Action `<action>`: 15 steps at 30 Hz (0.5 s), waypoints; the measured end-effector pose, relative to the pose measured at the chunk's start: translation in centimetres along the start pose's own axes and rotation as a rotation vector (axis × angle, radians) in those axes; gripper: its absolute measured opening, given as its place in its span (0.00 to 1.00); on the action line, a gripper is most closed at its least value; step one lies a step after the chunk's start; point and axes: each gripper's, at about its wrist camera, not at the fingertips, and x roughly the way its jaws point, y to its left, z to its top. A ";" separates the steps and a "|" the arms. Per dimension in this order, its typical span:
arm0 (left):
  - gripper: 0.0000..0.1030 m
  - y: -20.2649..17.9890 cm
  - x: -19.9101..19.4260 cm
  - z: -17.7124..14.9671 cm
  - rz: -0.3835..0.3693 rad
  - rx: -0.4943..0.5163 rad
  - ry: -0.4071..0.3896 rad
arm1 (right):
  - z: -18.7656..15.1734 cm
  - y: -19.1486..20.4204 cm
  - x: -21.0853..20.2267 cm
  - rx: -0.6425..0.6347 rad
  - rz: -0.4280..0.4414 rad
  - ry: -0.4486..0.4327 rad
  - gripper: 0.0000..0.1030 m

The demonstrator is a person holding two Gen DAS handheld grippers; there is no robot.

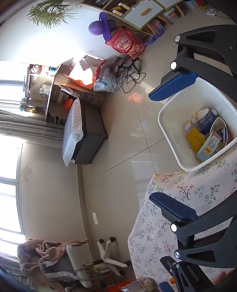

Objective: Collect trash
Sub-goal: 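Move both grippers back over the table toward the orange peels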

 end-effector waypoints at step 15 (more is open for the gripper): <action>0.84 16.0 5.3 -0.8 0.229 -0.109 0.148 | -1.9 13.6 -0.8 -0.195 0.189 0.033 0.93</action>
